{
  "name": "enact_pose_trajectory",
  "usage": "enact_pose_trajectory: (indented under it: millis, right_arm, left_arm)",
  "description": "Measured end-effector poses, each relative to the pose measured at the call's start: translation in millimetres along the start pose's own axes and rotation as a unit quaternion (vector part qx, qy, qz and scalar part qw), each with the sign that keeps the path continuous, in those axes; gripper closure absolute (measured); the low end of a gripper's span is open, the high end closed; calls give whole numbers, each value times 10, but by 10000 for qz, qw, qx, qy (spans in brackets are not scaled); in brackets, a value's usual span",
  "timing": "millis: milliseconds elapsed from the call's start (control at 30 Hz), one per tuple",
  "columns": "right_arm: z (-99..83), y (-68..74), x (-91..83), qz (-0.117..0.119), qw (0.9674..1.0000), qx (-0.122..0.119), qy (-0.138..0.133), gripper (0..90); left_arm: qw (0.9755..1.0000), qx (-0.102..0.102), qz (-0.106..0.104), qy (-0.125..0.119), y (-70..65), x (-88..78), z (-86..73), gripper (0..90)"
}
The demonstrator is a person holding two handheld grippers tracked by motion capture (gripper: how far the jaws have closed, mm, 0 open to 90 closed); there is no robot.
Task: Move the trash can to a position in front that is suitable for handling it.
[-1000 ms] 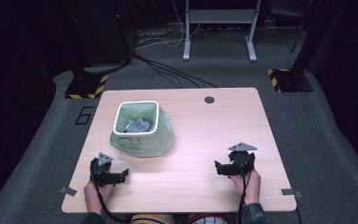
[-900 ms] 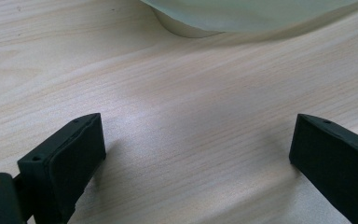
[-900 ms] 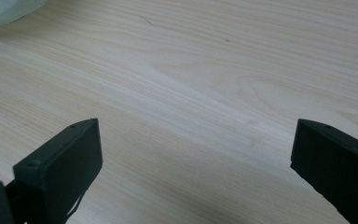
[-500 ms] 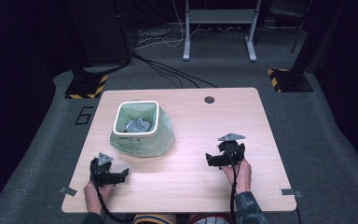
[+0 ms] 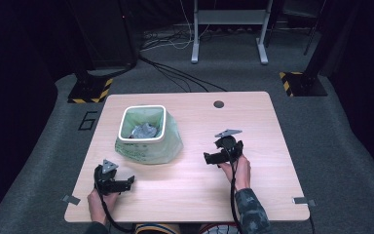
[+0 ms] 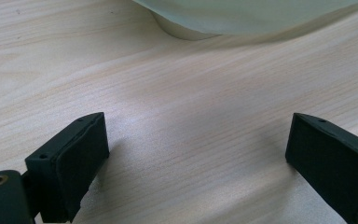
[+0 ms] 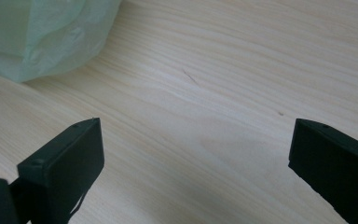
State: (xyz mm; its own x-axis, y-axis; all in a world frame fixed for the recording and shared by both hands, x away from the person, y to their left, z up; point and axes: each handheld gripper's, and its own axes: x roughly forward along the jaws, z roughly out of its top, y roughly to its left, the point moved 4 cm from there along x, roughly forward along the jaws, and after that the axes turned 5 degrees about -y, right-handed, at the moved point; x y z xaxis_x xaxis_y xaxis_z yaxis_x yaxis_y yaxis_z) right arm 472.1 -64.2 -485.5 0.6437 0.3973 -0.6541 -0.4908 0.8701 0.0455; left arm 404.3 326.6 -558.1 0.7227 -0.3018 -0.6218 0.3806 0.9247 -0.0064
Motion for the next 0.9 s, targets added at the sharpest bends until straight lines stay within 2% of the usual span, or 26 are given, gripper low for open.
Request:
enact_pose_trajectory:
  millis: [133, 167, 500, 667, 900]
  right_arm:
    - [83, 49, 37, 37, 10000, -74, 34, 22]
    - [115, 67, 46, 57, 9999, -93, 15, 23]
    - [431, 278, 185, 294, 9991, -278, -140, 24]
    - [522, 332, 246, 357, 9989, -296, -118, 25]
    - [752, 418, 372, 464, 9982, -371, -126, 31]
  left_arm:
    - [10000, -10, 14, 7, 1, 0, 0, 56]
    - [10000, -51, 20, -13, -4, 3, 0, 56]
    - [10000, -7, 29, 18, 4, -2, 0, 57]
    - [10000, -5, 35, -11, -3, -3, 0, 62]
    - [10000, -3, 21, -6, -2, -3, 0, 64]
